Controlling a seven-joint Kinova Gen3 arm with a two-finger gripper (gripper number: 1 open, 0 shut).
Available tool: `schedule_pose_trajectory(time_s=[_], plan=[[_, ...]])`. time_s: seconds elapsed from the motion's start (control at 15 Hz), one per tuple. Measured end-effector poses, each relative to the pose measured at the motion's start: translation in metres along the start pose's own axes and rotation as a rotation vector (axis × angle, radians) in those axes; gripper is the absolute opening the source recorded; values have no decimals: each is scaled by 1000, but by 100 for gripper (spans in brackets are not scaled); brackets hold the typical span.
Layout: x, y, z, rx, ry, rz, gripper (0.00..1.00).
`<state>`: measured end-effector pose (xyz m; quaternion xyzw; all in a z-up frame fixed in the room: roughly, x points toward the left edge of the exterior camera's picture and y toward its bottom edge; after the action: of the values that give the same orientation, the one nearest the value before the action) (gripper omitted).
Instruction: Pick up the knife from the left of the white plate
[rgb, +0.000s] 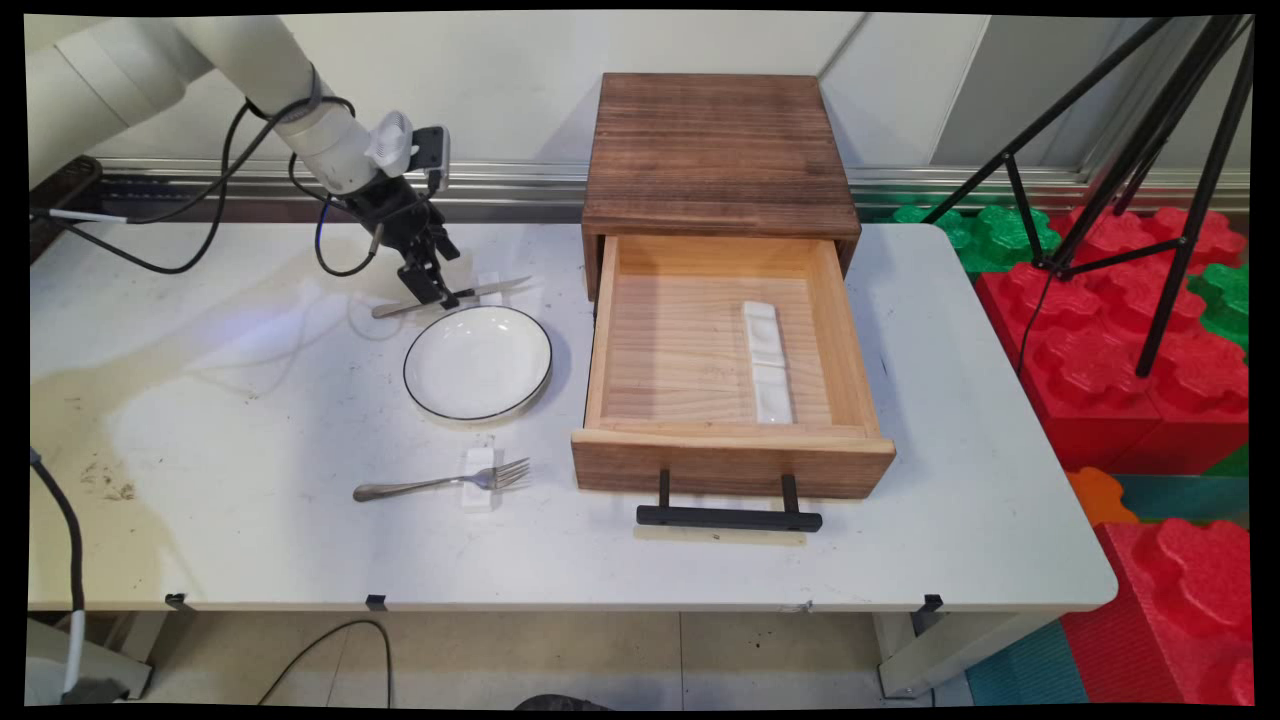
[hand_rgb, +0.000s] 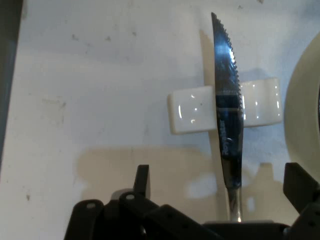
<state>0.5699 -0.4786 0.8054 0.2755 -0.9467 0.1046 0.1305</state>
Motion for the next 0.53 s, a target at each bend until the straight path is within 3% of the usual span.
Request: schedule_pose_trajectory(time_s=[0.47,0.53], plan=[[0,-4,11,-19,-14,-17,100],[1,-4,12,-22,-15,-19,0]])
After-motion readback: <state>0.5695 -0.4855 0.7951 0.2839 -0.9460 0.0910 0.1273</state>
